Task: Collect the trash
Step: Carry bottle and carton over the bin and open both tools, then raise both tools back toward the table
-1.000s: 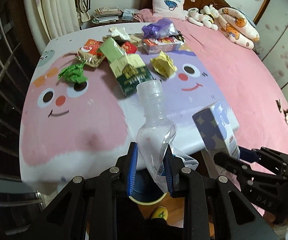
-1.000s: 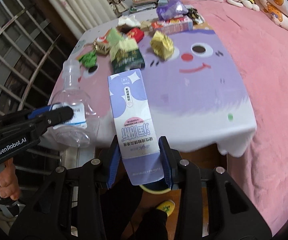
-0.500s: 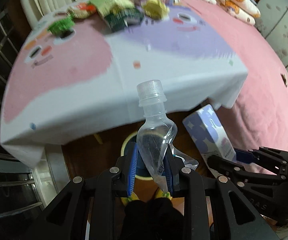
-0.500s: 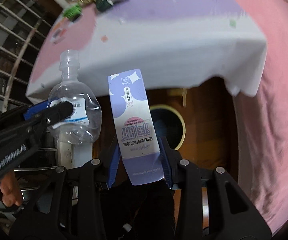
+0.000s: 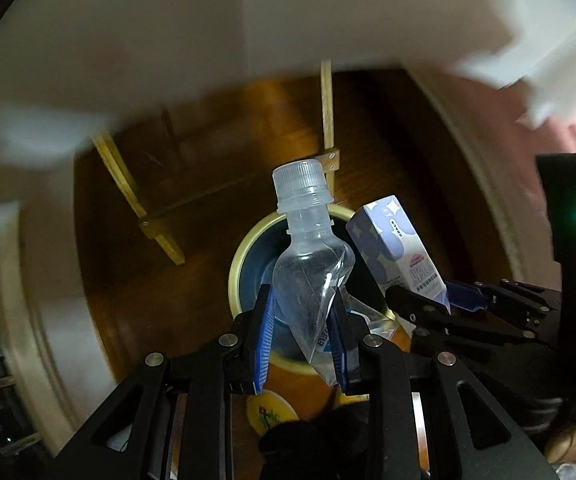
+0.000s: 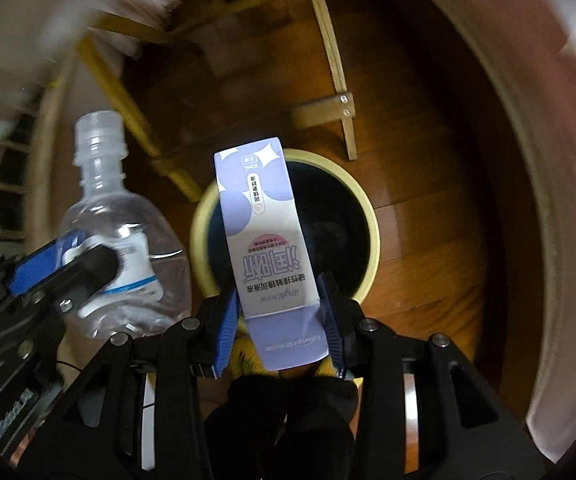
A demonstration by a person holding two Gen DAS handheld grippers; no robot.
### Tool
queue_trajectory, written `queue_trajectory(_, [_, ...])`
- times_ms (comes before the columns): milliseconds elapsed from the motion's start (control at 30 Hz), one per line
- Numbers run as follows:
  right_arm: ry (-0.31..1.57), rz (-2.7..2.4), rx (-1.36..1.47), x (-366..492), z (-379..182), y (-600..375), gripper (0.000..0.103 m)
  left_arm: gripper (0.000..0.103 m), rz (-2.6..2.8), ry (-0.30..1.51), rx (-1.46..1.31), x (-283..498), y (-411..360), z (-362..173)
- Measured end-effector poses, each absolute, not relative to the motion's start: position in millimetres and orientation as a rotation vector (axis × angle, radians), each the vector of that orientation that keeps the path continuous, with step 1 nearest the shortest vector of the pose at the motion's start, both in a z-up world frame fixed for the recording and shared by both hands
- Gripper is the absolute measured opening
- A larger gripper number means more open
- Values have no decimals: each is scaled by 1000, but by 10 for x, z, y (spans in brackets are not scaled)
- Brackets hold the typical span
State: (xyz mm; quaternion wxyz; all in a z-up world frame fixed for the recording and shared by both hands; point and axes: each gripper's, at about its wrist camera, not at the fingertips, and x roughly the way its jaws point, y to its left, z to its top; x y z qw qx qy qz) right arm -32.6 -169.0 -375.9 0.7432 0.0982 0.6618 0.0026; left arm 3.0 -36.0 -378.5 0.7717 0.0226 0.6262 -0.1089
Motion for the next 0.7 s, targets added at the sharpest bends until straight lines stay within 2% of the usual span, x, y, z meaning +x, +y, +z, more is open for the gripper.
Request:
queue_trajectory(200, [1434,11,251,-265,-4447,-1802,37,28,-232,1375,44,138,-324,-4418])
queue_trajectory(233, [1429,16,259,-278,-4482,-1762,37,38,-230,1382,39,162,-308,-4482])
queue_trajectory(267, [1424,16,254,-283,-4466,-1743,42,45,-230,1382,31,196,-318,-4532])
queue_trajectory(300, [1407,6,223,-293,-4489,-1741,56,63,-228,1377,20,230,-332,-4570])
queue_trajectory(333, [1396,3,207,-279,-4484,-1751,61,77,-227,1372,1,238,-309,-4593])
queue_trajectory(367, [1389,4,196,-235,-4484,-1743,64,80,-226,1363,-18,249,-314,-4608])
queue_trajectory(533, [1364,8,194,-263,-4353,-1755,64,81,-196,1326,-58,291,-157,-4537])
queue_trajectory(700, [1302,21,227,-314,-3930,-1741,64,81,-178,1298,-19,245,-150,-4204])
